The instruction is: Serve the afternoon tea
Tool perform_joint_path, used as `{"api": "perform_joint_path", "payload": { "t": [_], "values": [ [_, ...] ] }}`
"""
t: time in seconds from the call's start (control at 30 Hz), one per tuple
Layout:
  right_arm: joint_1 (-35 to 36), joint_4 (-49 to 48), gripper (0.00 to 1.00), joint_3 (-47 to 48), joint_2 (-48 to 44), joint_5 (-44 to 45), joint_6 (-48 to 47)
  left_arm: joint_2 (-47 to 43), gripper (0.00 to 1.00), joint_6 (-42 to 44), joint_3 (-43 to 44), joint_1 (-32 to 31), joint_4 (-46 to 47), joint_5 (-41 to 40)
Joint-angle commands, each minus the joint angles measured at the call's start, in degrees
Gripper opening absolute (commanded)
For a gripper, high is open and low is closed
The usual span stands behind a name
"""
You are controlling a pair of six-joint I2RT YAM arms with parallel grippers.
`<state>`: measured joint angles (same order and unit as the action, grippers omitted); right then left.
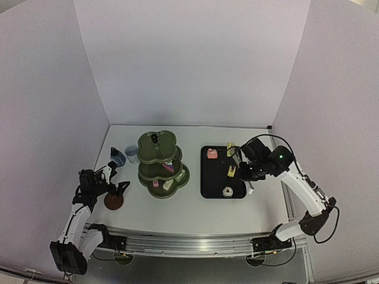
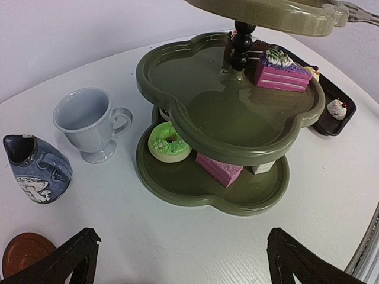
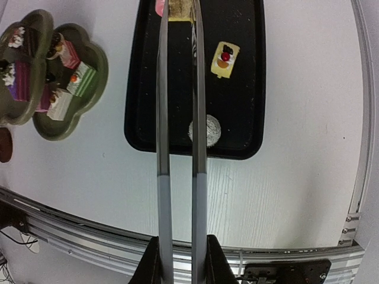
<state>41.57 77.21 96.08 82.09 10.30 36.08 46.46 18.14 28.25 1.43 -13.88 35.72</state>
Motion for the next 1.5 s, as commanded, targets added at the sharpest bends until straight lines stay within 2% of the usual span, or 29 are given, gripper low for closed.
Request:
{"api": "perform_joint_path", "payload": {
  "t": [0.0,0.13,0.23,0.43,0.57,0.77,1.0,1.13,1.47],
  "values": [
    [2.9,6.1,0.0,4.4,-0.7,-1.5,-5.6,-0.5,1.0,-1.6,0.9,-0.2,2.0,-1.1],
    [12.9,5.1,0.0,6.8,1.8,-3.4,-8.7,-1.2,1.0,-1.4,0.9,-0.2,1.1,-1.3],
    [17.3,4.8,0.0,7.6,3.9,-6.7,-9.9,-1.2,1.0,-1.2,1.1,-0.2,0.9,-1.1],
    [22.9,4.6,0.0,9.9,8.2,-16.4,-11.4,-0.4,1.0,-1.0,1.9,-0.2,0.9,-1.0],
    [25.4,4.5,0.0,16.9,13.8,-18.9,-13.0,0.0,1.0,-0.8,2.0,-0.2,1.0,-0.6],
    [27.1,5.0,0.0,31.6,25.3,-13.0,-19.5,0.2,1.0,-0.7,2.2,-0.2,1.1,-0.4],
    [27.1,8.4,0.0,44.9,36.0,-1.6,-25.2,-0.3,1.0,-0.6,2.2,-0.2,1.0,-0.2],
    [27.1,7.8,0.0,48.7,39.6,1.0,-27.0,-0.4,1.0,-0.7,2.1,-0.2,0.9,-0.1],
    [27.0,7.2,0.0,50.0,43.5,7.3,-29.0,-0.4,0.99,-0.1,2.0,-0.2,0.5,0.0]
  ]
}}
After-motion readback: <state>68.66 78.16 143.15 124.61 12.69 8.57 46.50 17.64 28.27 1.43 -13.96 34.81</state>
